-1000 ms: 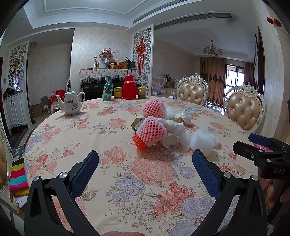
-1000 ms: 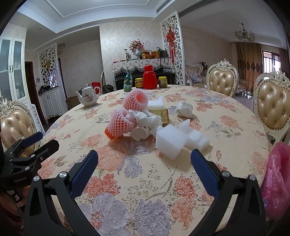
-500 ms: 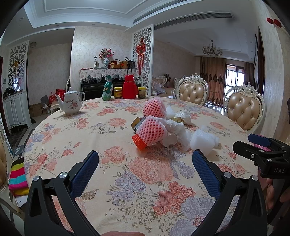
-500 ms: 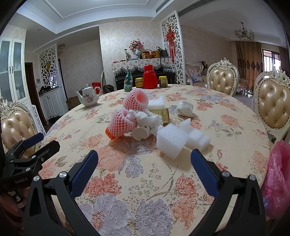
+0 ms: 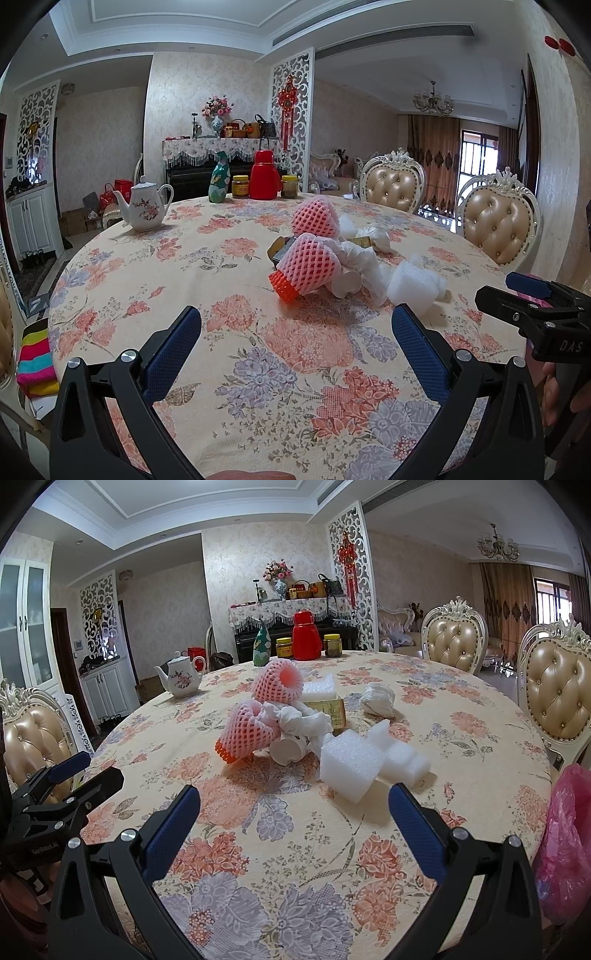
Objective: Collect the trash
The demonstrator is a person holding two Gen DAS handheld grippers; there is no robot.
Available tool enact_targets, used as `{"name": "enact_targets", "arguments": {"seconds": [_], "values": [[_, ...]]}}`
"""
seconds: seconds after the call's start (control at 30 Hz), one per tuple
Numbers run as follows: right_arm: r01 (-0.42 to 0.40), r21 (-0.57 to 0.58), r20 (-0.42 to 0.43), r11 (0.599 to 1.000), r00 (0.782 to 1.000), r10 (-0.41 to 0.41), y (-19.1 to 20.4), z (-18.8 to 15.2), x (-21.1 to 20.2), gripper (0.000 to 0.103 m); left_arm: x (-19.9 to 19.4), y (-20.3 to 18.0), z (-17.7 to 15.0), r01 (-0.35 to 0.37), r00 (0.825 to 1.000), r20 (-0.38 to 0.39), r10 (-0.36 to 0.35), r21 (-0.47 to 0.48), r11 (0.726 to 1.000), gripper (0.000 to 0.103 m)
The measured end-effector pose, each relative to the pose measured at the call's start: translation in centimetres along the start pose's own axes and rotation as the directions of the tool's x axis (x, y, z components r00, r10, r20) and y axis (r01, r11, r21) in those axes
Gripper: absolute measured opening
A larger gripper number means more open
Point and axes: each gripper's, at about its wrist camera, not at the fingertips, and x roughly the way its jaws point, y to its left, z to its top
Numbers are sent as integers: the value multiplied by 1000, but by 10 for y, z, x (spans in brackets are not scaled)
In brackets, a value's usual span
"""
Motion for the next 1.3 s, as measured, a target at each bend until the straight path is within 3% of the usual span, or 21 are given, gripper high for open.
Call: {"name": "enact_targets", "arguments": {"seconds": [0.77,1.03,1.3], "values": [[12,-11,41,1000,999,-12,-2,2,7,99,14,0,1,-18,1000,4,18,4,1000,97],[88,42,-36,995,996,-87,-25,6,46,99,48,3,11,7,1000,-21,-6,39,999,97],[154,48,-155,987,977,-145,-43,22,108,99,91,25,19,14,993,-117,-17,-28,1000,97]]}}
